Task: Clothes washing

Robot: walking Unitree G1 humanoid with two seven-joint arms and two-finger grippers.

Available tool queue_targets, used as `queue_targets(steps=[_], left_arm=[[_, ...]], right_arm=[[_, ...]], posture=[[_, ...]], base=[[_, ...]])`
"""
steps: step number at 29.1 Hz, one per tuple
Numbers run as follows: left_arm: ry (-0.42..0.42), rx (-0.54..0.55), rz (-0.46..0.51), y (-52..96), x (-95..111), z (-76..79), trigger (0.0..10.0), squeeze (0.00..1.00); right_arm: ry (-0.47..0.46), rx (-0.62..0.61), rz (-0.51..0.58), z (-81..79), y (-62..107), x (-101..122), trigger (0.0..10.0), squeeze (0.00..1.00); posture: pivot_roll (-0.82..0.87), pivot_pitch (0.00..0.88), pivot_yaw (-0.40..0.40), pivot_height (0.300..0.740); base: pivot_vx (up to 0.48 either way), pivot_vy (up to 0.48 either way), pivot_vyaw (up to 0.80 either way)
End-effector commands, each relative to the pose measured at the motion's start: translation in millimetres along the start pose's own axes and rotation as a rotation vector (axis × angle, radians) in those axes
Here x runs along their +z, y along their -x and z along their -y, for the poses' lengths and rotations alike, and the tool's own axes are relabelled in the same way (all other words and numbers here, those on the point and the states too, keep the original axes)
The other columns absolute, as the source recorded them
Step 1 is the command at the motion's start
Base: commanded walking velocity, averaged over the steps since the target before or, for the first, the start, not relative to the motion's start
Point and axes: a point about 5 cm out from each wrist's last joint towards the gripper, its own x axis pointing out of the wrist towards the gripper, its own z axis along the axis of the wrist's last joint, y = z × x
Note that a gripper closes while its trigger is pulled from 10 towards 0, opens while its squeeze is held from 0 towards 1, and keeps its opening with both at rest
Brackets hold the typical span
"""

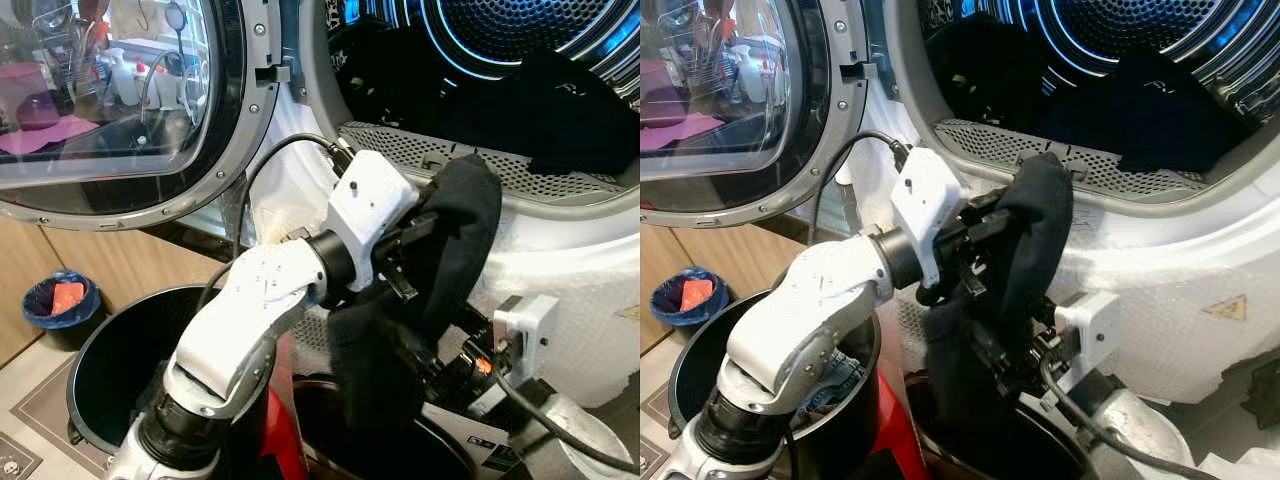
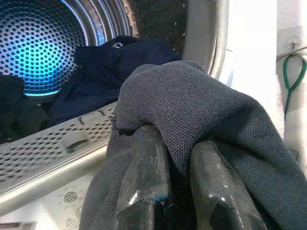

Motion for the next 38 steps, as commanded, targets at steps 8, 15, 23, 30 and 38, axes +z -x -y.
queue_targets(steps=[8, 15, 23, 30, 38], left_arm=[[0.066, -0.029, 0.070, -19.9, 16, 18.7, 10.0, 0.00], [0.144, -0.056, 0.107, -35.9, 23, 35.4, 10.0, 0.00], [0.175, -0.075, 0.124, -41.0, 27, 42.3, 10.0, 0.00], [0.202, -0.073, 0.144, -44.8, 32, 47.7, 10.0, 0.00], [0.212, -0.085, 0.155, -46.4, 34, 52.4, 10.0, 0.00]], right_arm=[[-0.013, -0.150, 0.040, 5.2, -9.1, 2, 10.0, 0.00], [-0.039, -0.266, 0.067, 8.3, -17.7, 1, 10.0, 0.00], [-0.081, -0.306, 0.077, 8.3, -23.6, -4, 6.2, 0.00], [-0.175, -0.323, 0.090, 11.6, -24.1, -7, 0.0, 0.00], [-0.193, -0.333, 0.091, 10.5, -25.8, -8, 0.0, 0.00]], posture=[[-0.02, 0.069, 0.003, 0.740], [-0.02, 0.068, 0.003, 0.740], [-0.02, 0.061, 0.007, 0.740], [-0.02, 0.052, 0.007, 0.740], [-0.02, 0.044, 0.007, 0.740]], base=[[0.000, 0.000, 0.00], [0.000, 0.000, 0.00], [0.000, 0.000, 0.00], [0.000, 0.000, 0.00], [0.000, 0.000, 0.00]])
